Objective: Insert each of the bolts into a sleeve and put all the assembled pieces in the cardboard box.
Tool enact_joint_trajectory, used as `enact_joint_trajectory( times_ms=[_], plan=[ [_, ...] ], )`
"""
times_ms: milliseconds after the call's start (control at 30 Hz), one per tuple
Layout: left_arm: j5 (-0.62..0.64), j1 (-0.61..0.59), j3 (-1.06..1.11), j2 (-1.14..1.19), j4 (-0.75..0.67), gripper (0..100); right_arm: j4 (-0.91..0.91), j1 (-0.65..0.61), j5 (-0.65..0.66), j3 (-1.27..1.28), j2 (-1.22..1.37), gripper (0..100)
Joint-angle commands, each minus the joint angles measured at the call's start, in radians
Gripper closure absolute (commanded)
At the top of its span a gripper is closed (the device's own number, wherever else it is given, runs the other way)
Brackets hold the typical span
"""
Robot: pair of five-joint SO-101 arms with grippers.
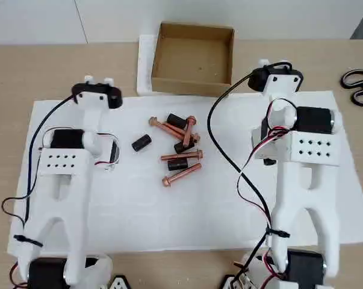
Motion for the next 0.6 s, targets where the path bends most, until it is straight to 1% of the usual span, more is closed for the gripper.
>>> enact_joint_trajectory(
  times_ms=[0, 133, 267, 433, 467, 567],
  plan=[
    [-0.009, 0.048, -0.091, 0.083, -0.017, 89, 0.024, 0.010, 0.002, -0.061, -0.044, 99.5],
    [0.023, 0.132, -0.183, 0.278, 0.020, 89, 0.030, 0.010, 0.000, -0.061, -0.044, 99.5],
    [0.018, 0.204, -0.283, 0.384, 0.051, 89, 0.030, 0.008, 0.000, -0.060, -0.041, 99.5],
    [0.012, 0.203, -0.389, 0.407, -0.031, 89, 0.035, 0.008, -0.015, -0.057, -0.038, 99.5],
    [0.028, 0.203, -0.410, 0.414, -0.044, 89, 0.035, 0.008, -0.020, -0.057, -0.036, 99.5],
    [0.153, 0.201, -0.478, 0.459, -0.057, 89, 0.035, 0.008, -0.023, -0.057, -0.036, 99.5]
  ],
)
